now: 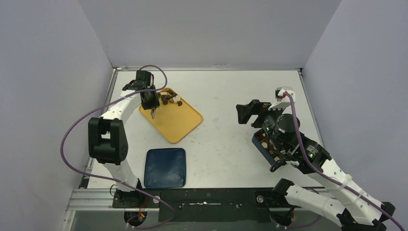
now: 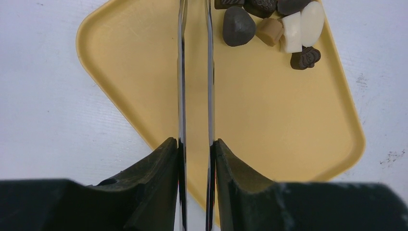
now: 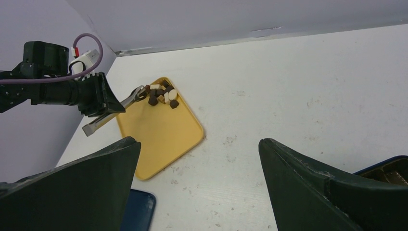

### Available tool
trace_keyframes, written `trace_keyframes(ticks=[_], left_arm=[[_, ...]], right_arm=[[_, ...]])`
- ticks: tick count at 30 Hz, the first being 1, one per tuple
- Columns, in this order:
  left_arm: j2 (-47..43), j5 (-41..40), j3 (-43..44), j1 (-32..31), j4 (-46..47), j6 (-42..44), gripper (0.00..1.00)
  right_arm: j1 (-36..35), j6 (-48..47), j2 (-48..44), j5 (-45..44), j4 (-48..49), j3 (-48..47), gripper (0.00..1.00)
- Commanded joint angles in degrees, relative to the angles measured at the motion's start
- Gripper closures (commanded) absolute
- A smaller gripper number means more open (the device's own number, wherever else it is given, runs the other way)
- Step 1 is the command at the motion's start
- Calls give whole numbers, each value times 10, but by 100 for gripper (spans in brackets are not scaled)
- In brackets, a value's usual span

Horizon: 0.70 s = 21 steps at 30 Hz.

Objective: Pack the chocolate
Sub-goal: Pick up the fake chocolate from the plate.

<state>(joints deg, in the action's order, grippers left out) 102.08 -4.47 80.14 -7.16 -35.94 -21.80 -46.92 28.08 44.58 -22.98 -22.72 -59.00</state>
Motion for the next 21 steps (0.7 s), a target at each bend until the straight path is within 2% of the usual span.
trace_keyframes(ticks=[1,4,21], left_arm=[[-46,11,-4,-7,8,-5,78],[-60,11,-8,-15,0,-7,81],[-141,11,8,-96,-40,-4,83]], right_arm=[[1,-2,13,16,24,-8,0],[1,8,7,19,24,0,0],[1,16,-12,-14,-3,-4,0]])
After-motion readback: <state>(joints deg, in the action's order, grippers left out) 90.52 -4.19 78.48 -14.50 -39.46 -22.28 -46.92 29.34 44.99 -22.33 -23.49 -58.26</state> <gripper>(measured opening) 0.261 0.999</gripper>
